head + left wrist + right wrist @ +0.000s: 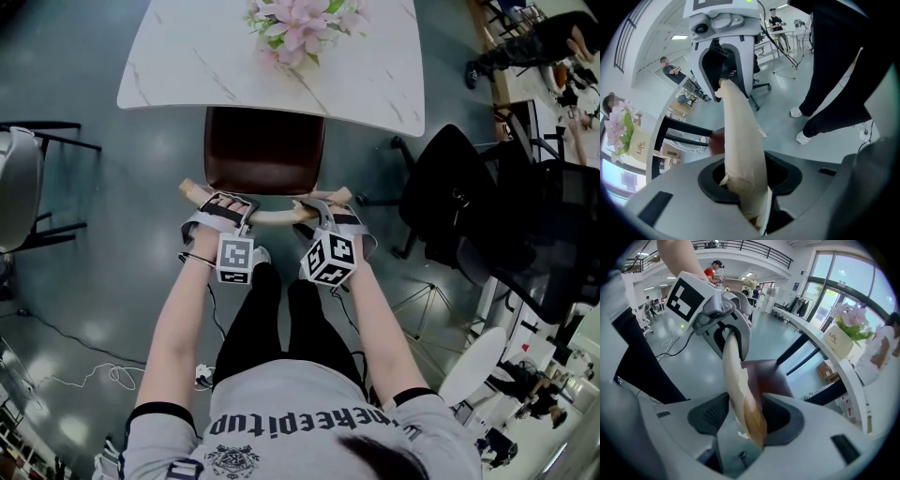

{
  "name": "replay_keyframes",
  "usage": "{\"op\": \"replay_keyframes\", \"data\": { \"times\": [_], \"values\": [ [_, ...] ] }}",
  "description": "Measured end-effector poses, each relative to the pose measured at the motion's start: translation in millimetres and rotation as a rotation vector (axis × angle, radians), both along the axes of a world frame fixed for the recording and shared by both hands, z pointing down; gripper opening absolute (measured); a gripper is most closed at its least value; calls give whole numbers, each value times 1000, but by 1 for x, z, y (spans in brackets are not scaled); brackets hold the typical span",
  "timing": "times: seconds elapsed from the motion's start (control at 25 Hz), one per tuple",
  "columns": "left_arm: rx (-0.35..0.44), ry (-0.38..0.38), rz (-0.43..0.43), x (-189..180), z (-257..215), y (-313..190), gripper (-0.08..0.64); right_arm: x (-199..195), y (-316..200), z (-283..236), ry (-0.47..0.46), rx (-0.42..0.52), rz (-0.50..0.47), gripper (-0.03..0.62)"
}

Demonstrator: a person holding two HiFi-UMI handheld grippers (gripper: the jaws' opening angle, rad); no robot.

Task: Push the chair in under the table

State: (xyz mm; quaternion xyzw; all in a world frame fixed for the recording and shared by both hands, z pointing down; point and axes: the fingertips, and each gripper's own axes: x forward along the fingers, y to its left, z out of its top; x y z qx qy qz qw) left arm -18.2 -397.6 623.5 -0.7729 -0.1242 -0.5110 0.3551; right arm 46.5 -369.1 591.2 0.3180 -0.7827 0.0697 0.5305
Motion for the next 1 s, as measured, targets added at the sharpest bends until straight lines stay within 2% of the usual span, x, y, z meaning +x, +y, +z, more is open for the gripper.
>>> {"op": "replay_keyframes", "data": {
  "times": [0.36,0.72,0.88,1.0],
  "values": [
    [-39,-37,-12,-4,-2,3,143,-2,1,0,14,-22,28,230],
    [-12,-30,-20,-9,-13,3,165,-1,5,-12,33,2,68,220],
    [-4,-15,-44,-13,-23,2,167,0,7,-27,-6,48,120,153],
    [1,14,-57,-16,-36,5,167,3,7,-40,-28,88,168,42]
  ]
}}
